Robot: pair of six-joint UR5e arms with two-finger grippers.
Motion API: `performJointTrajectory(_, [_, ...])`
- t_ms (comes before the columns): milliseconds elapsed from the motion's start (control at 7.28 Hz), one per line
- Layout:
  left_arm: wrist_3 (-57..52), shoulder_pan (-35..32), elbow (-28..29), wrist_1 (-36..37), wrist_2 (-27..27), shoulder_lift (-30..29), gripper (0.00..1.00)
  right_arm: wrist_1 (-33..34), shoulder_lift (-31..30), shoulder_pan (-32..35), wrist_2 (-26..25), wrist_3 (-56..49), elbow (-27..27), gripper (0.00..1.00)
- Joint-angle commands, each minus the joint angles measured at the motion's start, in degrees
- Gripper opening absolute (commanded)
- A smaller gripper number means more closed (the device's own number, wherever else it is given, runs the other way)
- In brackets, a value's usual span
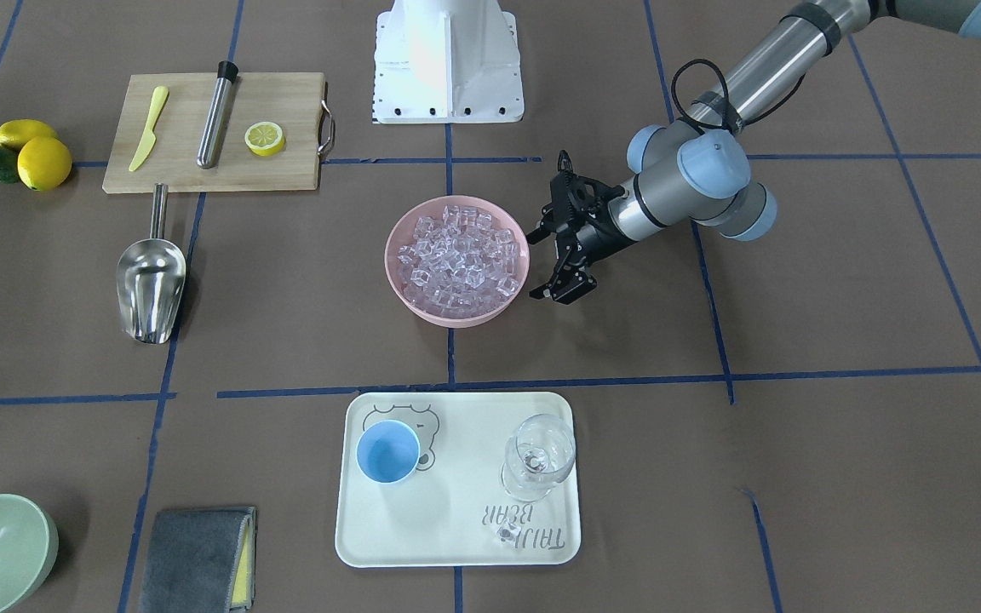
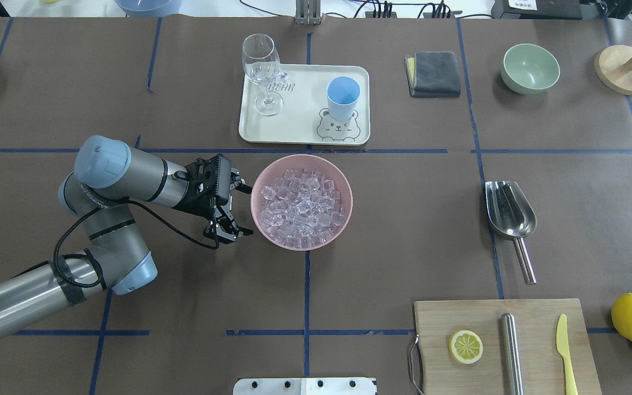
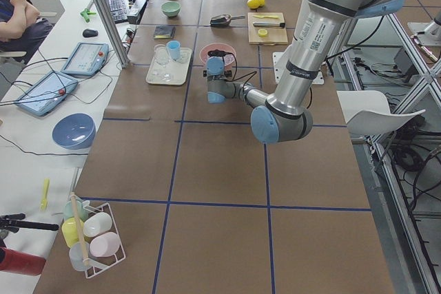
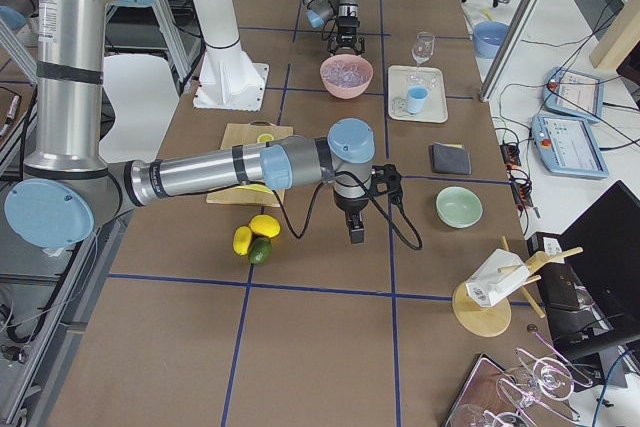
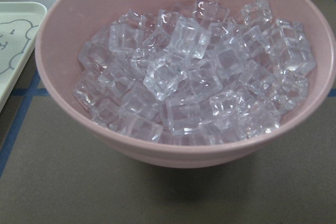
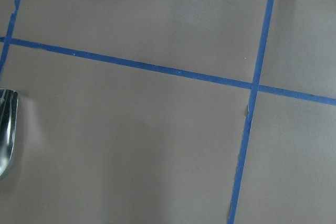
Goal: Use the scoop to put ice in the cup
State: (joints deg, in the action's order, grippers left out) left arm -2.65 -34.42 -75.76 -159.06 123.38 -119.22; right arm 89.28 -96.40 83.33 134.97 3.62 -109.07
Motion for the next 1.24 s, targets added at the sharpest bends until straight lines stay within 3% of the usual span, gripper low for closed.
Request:
performJointTrajectory(0, [0.89,0.41,0.17,-0.2,-0.07,-0.57,0.98,-1.12,1.39,-4.81,0.29,8.09,-2.62,1.0])
performJointTrajectory(412, [0.89,0.41,0.17,-0.29,-0.16,-0.58,0.98,-19.61,0.78,-17.01,-0.49,34.43,-2.99,1.0])
performJointTrajectory(687, [0.89,0.41,0.17,-0.29,-0.16,-0.49,0.98,-20.2,-0.27,-22.83,-0.59,43.45,-6.57,1.0])
performJointTrajectory(962, [0.89,0.41,0.17,-0.29,-0.16,-0.49,0.98,-20.2,-5.88,-31.52,-6.63,49.18,-11.85,1.0])
performJointTrajectory(1099, [0.89,0.41,0.17,-0.29,-0.16,-0.49,0.98,-20.2,-6.95,-33.47,-6.91,53.38,-11.87,1.0])
